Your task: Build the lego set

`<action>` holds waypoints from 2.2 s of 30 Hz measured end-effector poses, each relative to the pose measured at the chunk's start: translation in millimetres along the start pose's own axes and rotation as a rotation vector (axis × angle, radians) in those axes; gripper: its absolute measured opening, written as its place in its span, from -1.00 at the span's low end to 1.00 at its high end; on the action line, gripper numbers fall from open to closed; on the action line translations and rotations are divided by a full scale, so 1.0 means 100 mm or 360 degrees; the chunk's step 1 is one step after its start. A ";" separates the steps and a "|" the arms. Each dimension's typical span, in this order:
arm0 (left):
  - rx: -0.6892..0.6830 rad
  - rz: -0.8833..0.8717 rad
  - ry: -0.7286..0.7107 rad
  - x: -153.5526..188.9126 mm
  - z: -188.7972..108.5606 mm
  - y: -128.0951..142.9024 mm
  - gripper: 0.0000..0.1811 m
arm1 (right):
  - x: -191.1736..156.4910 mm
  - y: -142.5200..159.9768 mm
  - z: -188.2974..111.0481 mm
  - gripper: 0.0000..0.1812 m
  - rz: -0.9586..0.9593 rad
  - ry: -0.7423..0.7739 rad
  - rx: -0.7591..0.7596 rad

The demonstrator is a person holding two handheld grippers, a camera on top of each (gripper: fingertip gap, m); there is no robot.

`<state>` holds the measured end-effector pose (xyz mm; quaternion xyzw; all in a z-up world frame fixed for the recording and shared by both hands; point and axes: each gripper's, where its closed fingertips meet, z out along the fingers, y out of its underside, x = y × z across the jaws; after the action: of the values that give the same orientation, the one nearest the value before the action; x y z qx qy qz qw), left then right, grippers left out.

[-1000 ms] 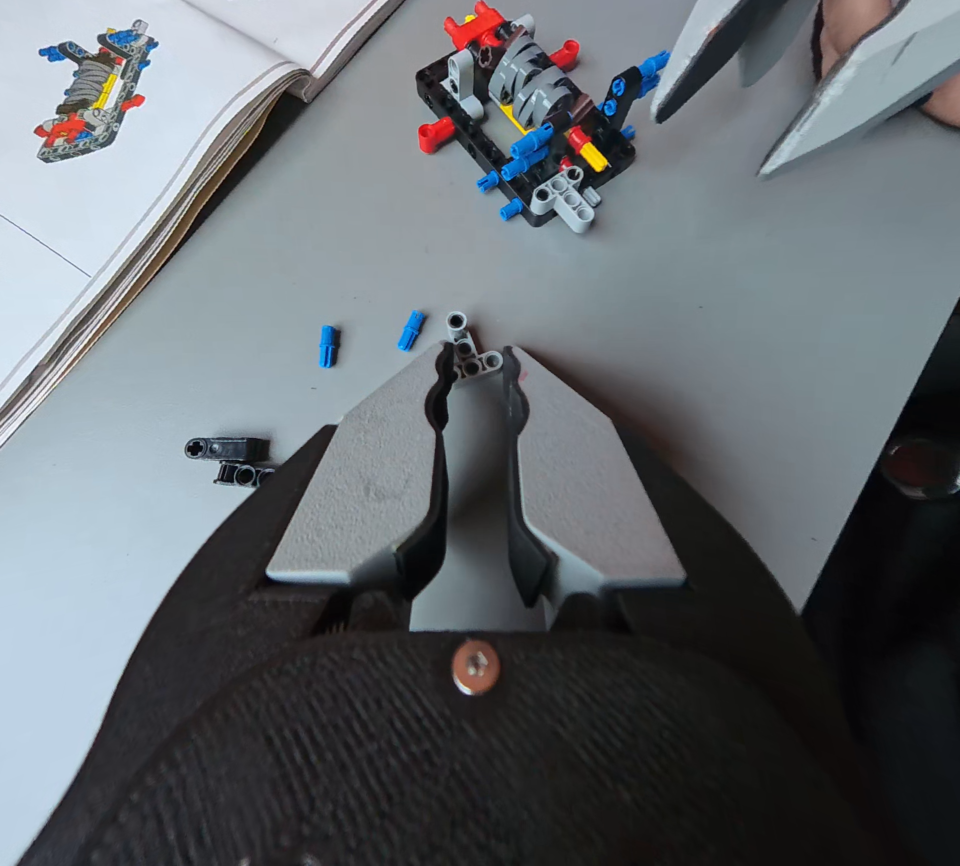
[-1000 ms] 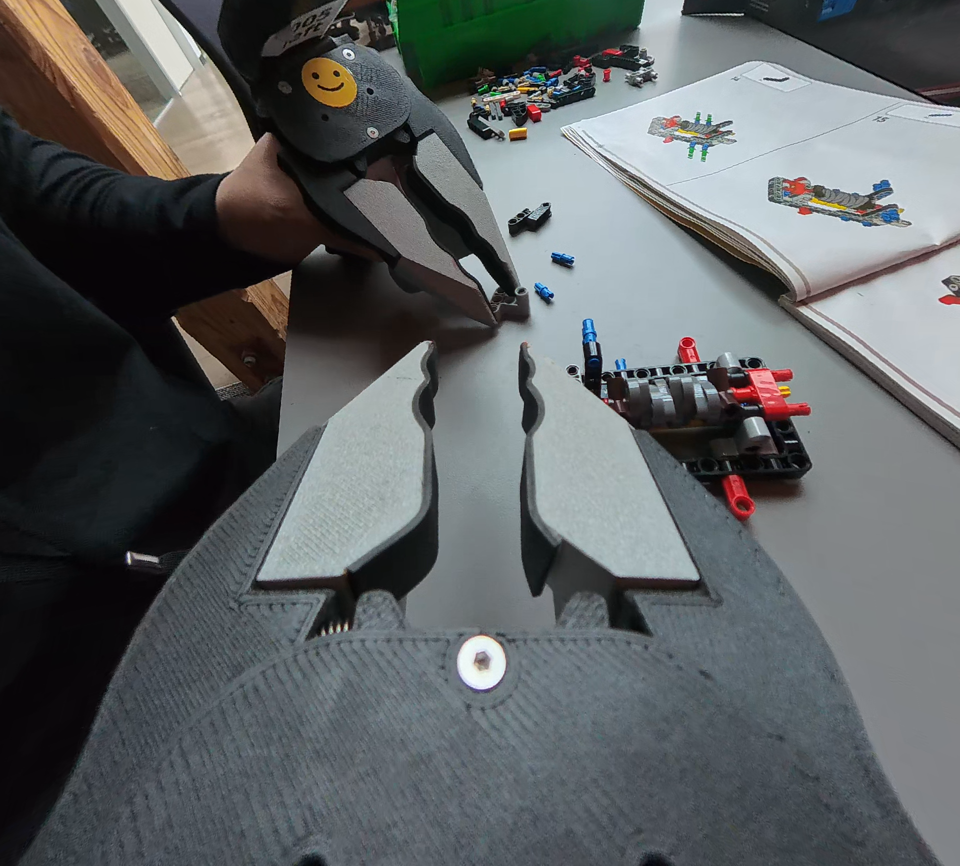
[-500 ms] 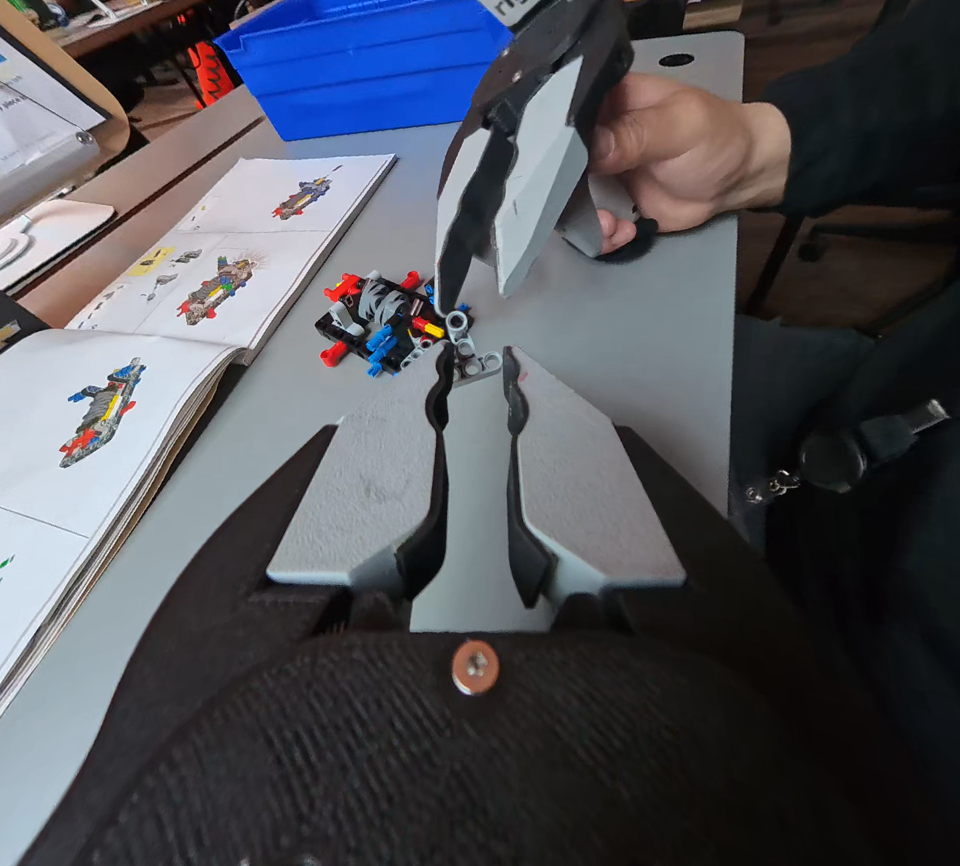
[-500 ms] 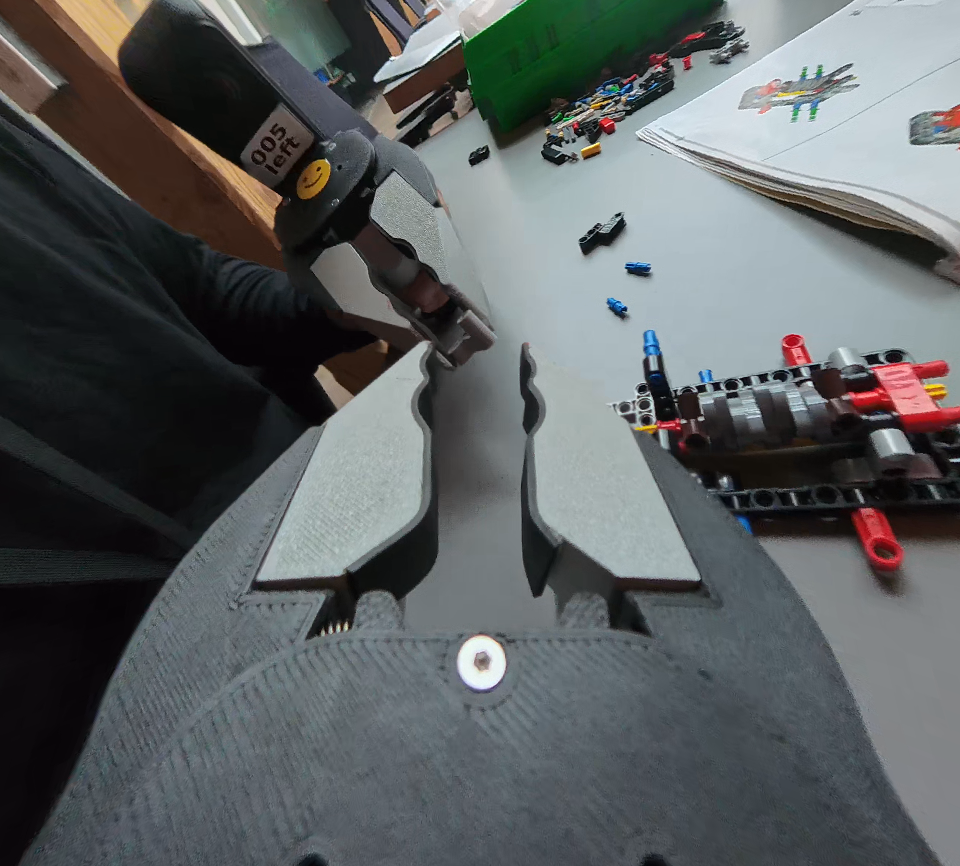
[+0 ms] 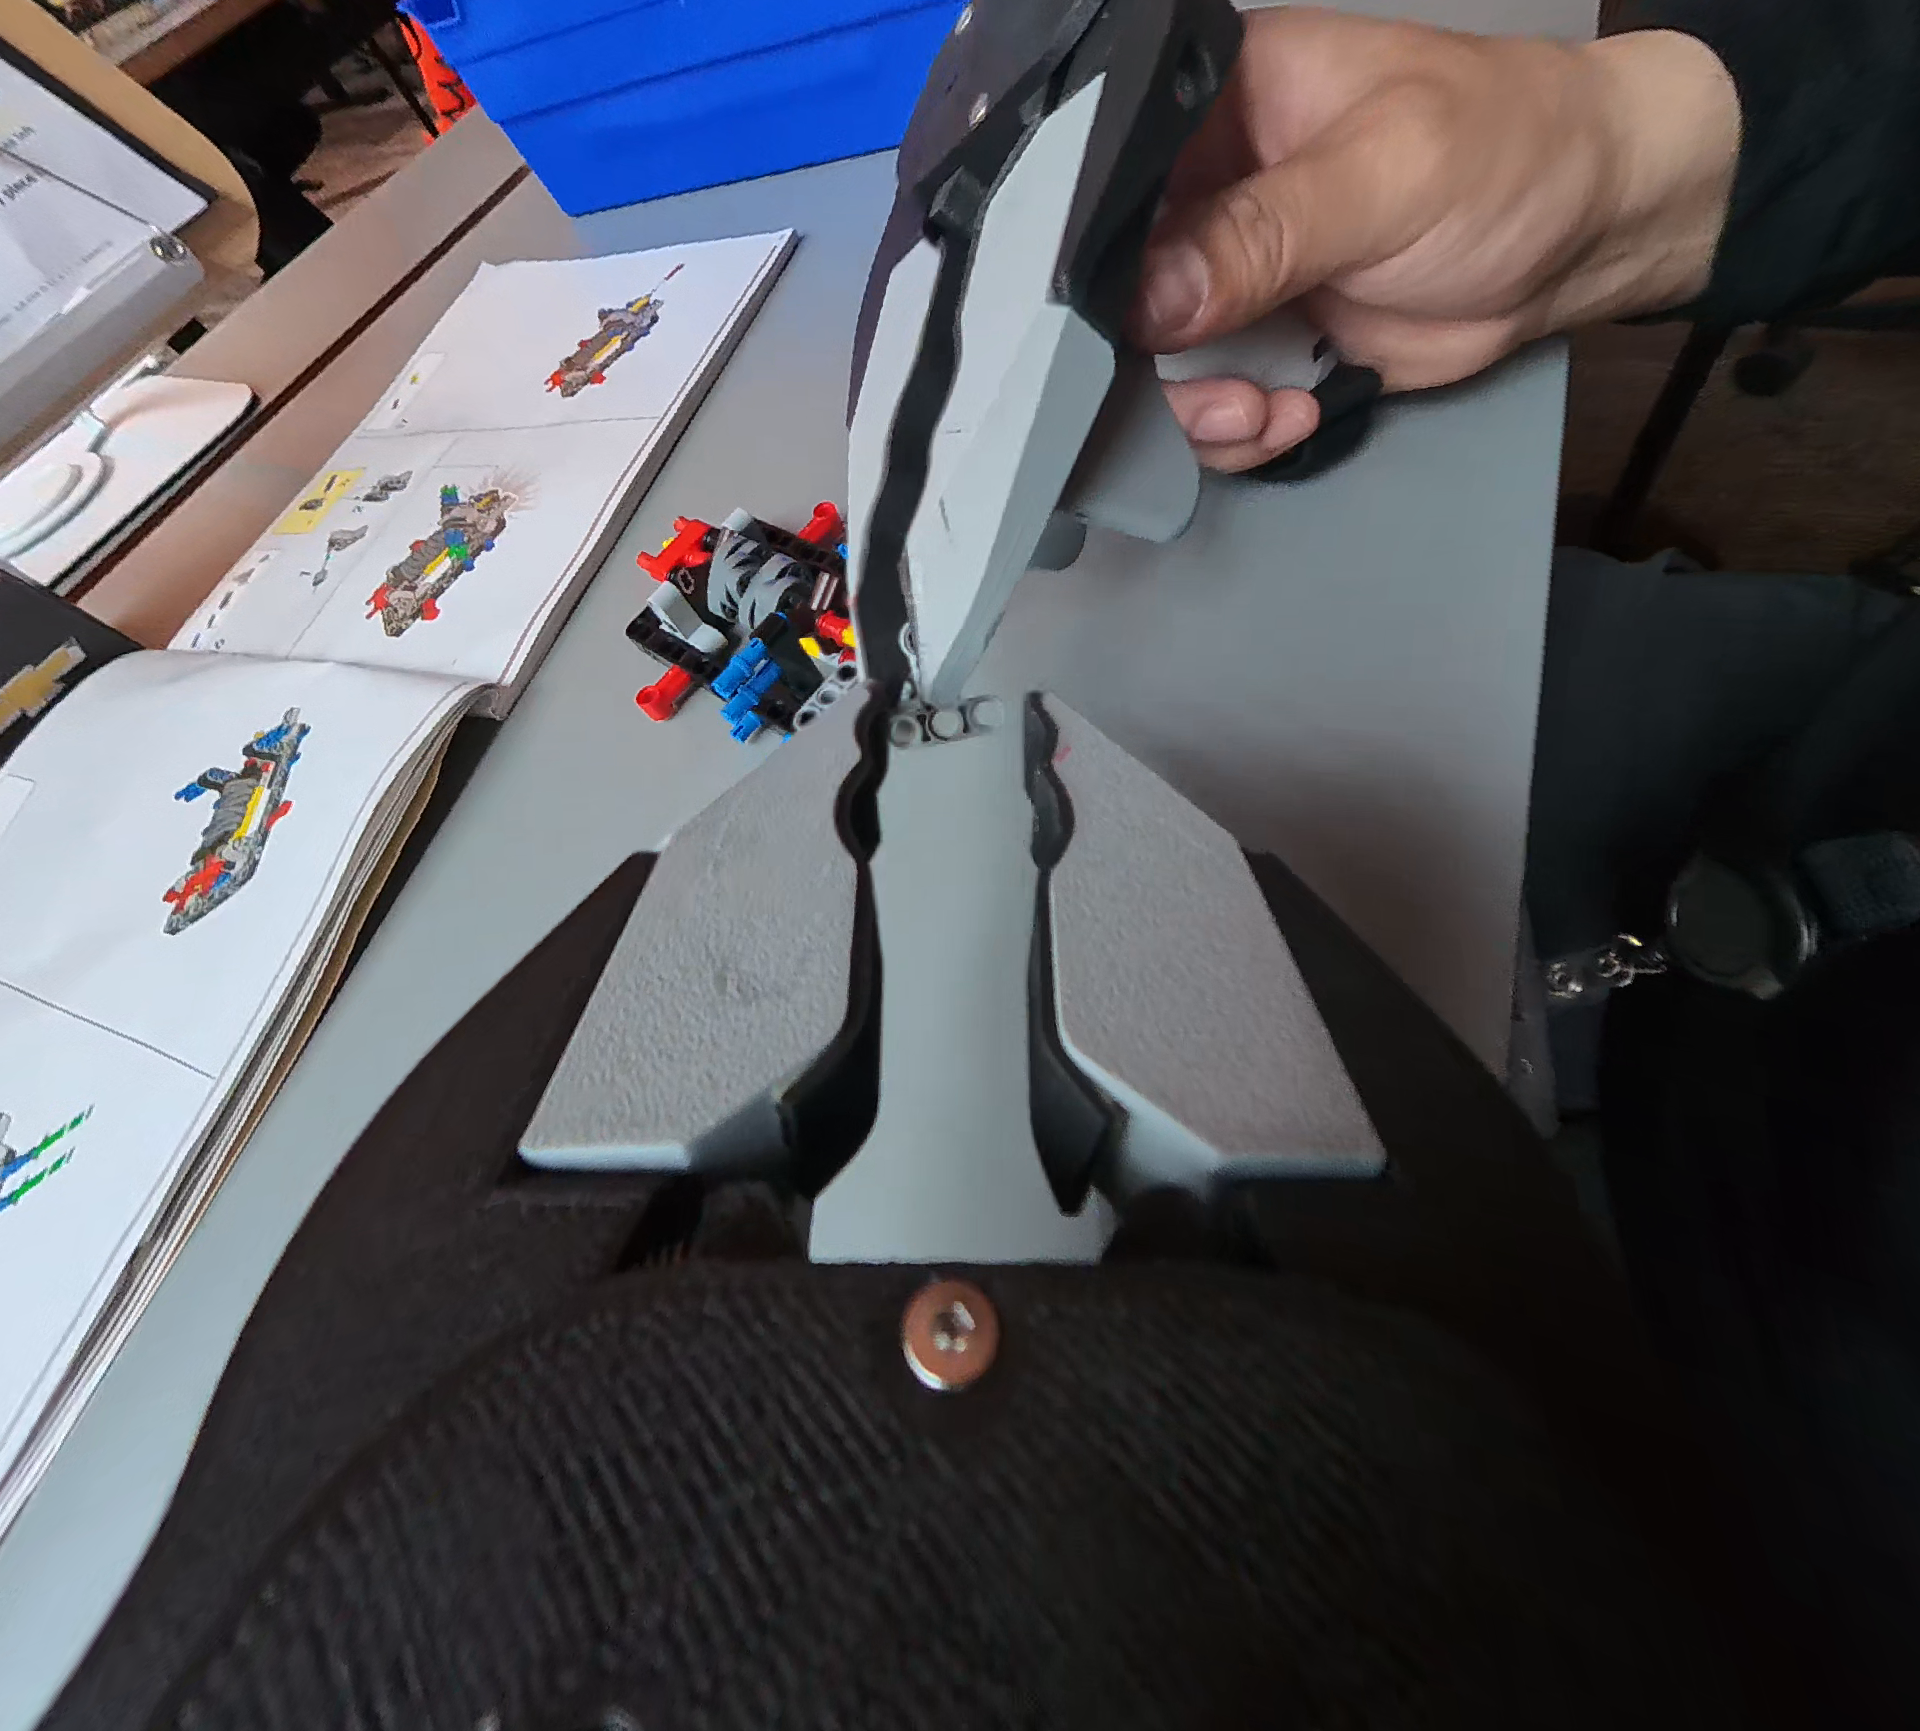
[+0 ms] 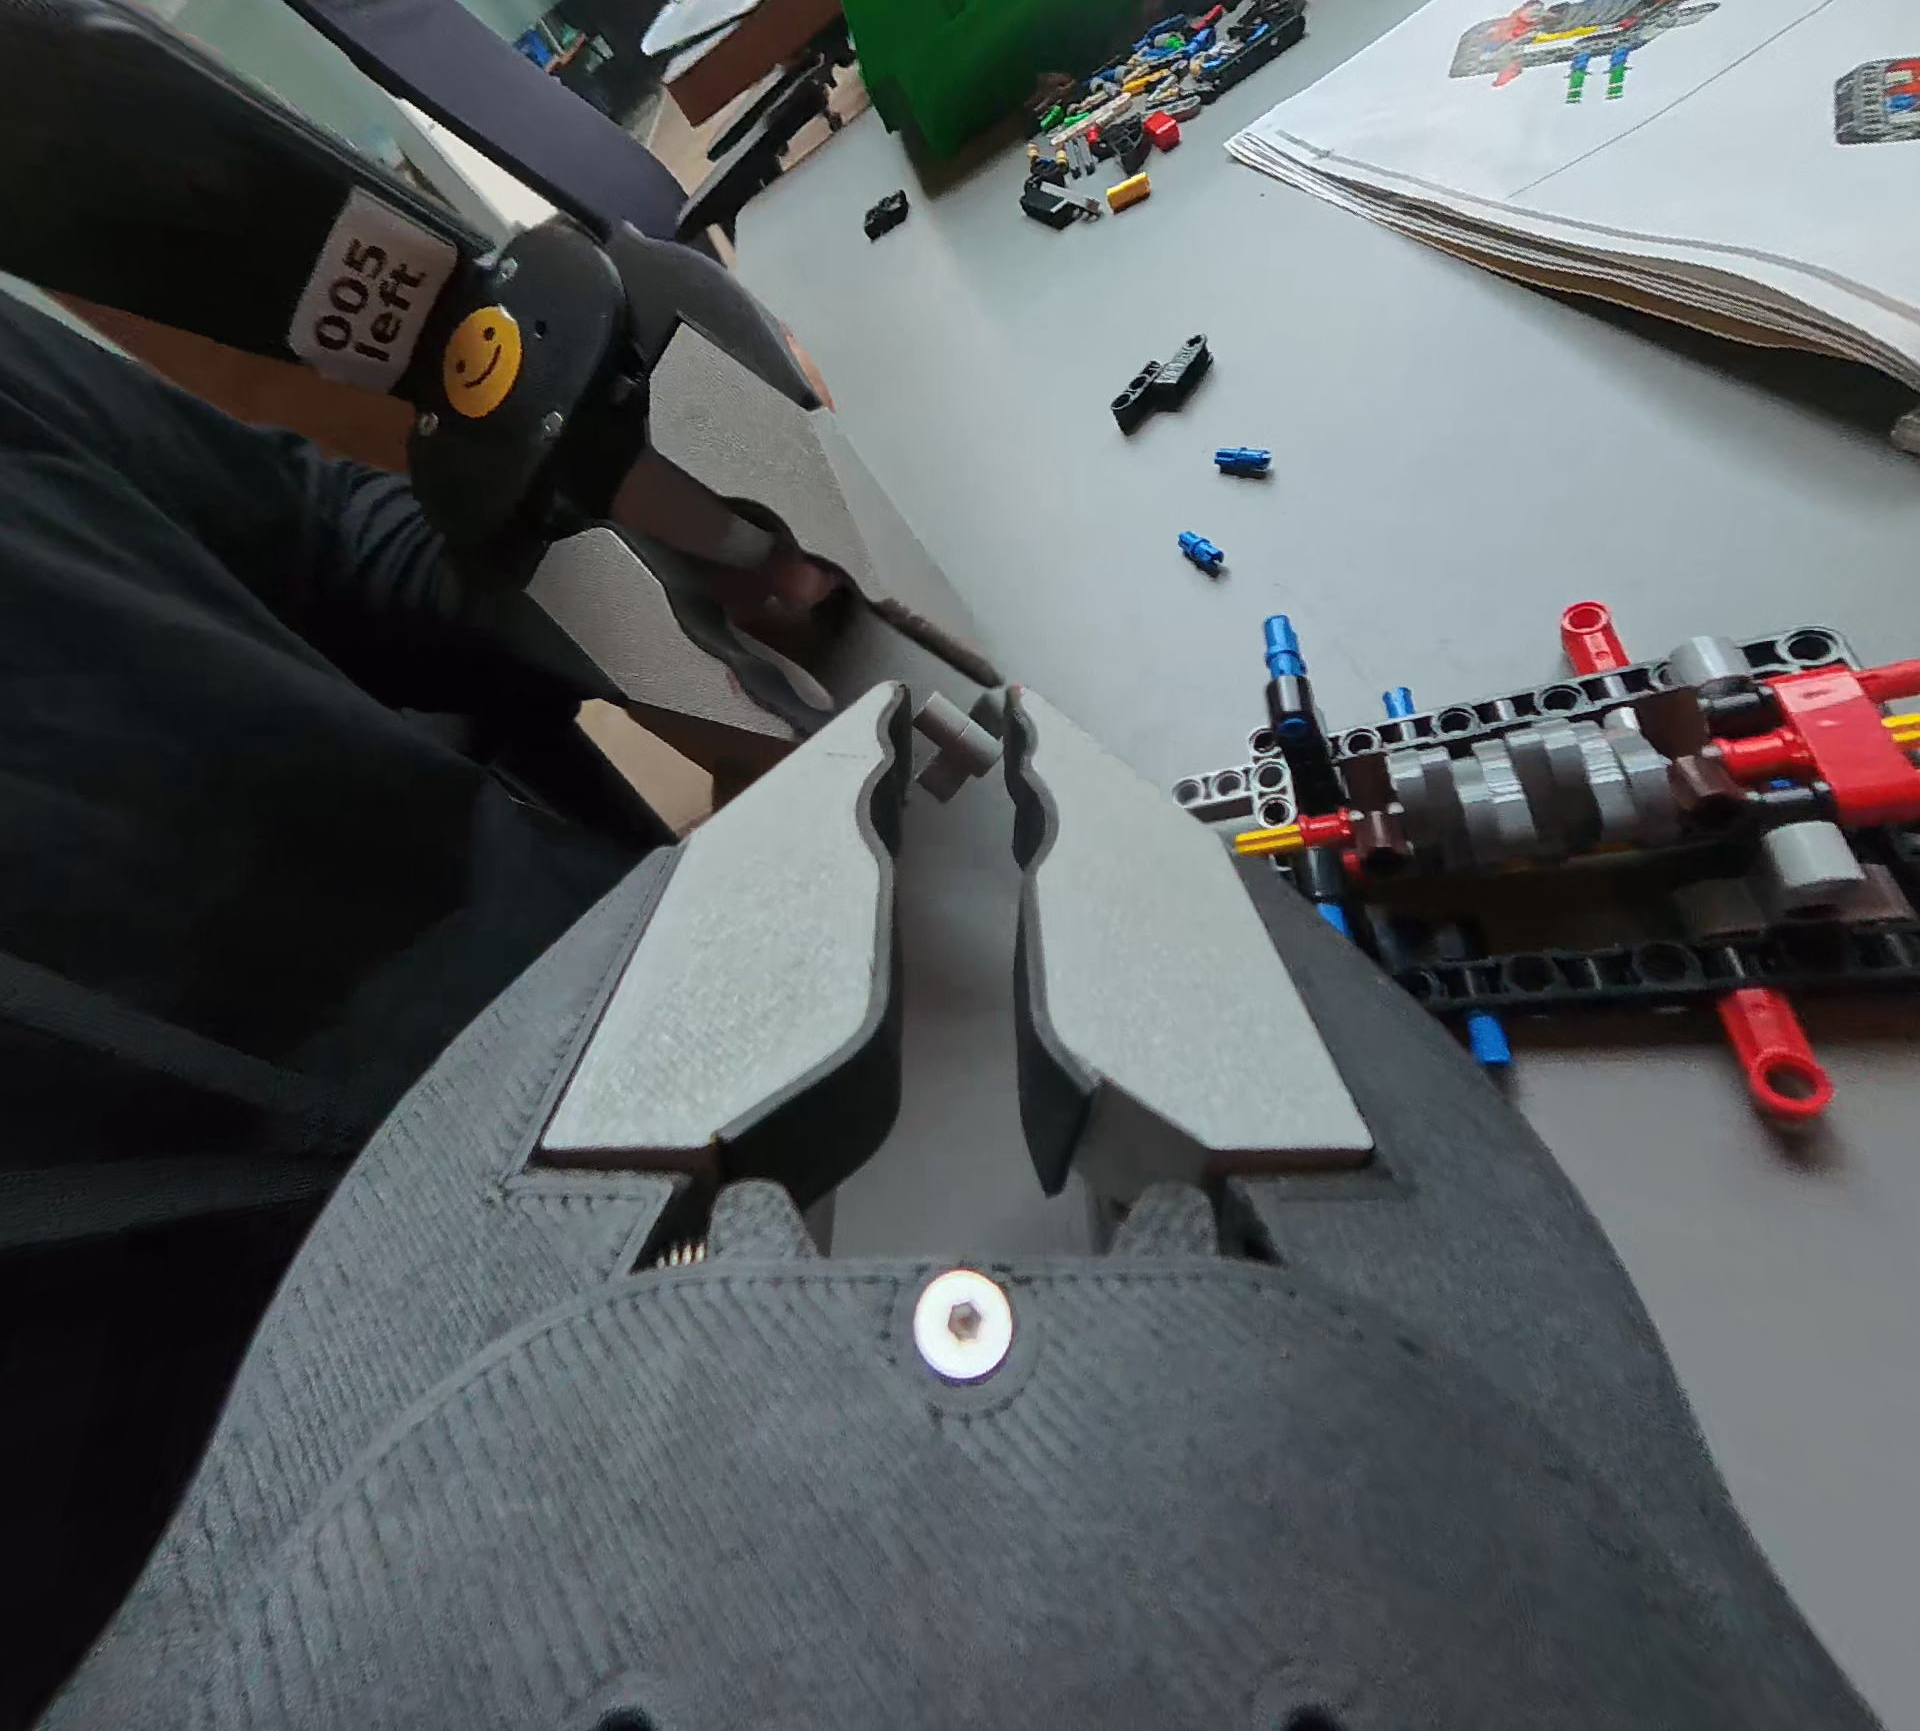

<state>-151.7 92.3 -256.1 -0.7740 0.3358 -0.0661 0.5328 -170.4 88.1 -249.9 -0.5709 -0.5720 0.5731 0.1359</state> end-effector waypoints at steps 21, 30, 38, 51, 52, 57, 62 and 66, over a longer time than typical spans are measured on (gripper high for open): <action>-0.0339 -0.0478 -0.0370 -0.82 -0.59 0.76 -0.61 | 0.43 0.36 -0.03 -0.84 -0.0525 0.0642 -0.0488; -0.0540 -0.0644 -0.0315 -1.08 -0.64 1.01 -0.59 | 0.41 0.38 -0.02 -0.83 -0.0532 0.0625 -0.0493; -0.0759 -0.0662 -0.0128 -1.10 -0.55 1.13 -0.59 | 0.38 0.41 -0.03 -0.81 -0.0552 0.0617 -0.0498; -0.0789 -0.0550 -0.0099 -1.14 -0.53 1.13 -0.76 | 0.33 0.42 -0.09 -0.80 -0.0552 0.0576 -0.0477; -0.0792 -0.0524 -0.0103 -1.12 -0.53 1.12 -0.77 | 0.33 0.42 -0.09 -0.80 -0.0551 0.0574 -0.0471; -0.0682 -0.0361 -0.0103 -0.97 -0.51 0.86 -0.77 | 0.33 0.43 -0.09 -0.79 -0.0539 0.0568 -0.0474; -0.0435 -0.0090 0.0031 -0.59 -0.41 0.49 -0.77 | 0.32 0.43 -0.09 -0.79 -0.0538 0.0555 -0.0477; -0.0392 0.0023 0.0129 -0.32 -0.31 0.50 -0.77 | 0.32 0.43 -0.09 -0.79 -0.0516 0.0537 -0.0465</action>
<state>-213.1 76.6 -277.9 -0.8277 0.3683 -0.0518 0.4202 -151.5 105.2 -297.3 -0.5730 -0.7017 0.3519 0.2354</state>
